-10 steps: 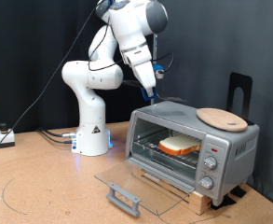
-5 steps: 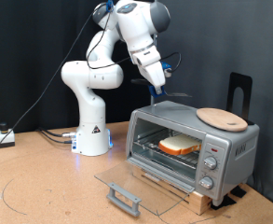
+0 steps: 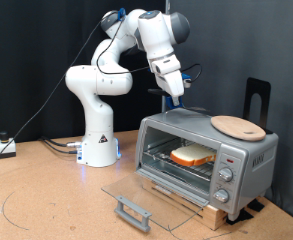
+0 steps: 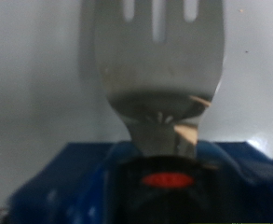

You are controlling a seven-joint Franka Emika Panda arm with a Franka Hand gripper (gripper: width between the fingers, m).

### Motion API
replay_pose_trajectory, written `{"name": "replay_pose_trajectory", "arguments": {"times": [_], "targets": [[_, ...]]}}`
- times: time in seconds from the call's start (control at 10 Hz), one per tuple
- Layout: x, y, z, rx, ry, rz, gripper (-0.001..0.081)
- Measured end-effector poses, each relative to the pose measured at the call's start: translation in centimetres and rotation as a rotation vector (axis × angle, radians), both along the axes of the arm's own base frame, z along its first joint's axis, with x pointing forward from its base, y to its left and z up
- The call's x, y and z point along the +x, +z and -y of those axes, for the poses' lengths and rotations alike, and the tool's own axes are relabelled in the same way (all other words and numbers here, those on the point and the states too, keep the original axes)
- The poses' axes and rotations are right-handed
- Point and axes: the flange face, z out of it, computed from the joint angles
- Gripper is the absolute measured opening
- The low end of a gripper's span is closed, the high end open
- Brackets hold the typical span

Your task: Make a piece of toast with the oven

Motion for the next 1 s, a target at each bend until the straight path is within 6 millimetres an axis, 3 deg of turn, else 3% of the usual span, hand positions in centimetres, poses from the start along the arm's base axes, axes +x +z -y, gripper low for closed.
{"name": "replay_pose_trajectory", "arguments": {"times": [0.1, 0.2, 0.3, 0.4, 0.6, 1.0], "targets": [[0.0, -0.3, -0.2, -0.005, -0.003, -0.006, 0.0438], [0.0, -0.5, -0.3, -0.008, -0.006, -0.011, 0.0609], [0.0, -0.7, -0.5, -0.006, -0.006, -0.012, 0.0609], [0.0, -0.7, -0.6, 0.004, -0.007, -0.01, 0.076], [0.0, 0.0, -0.4, 0.031, -0.012, -0.002, 0.0794], [-1.2, 4.8, 1.7, 0.166, 0.003, 0.069, 0.0807]]}}
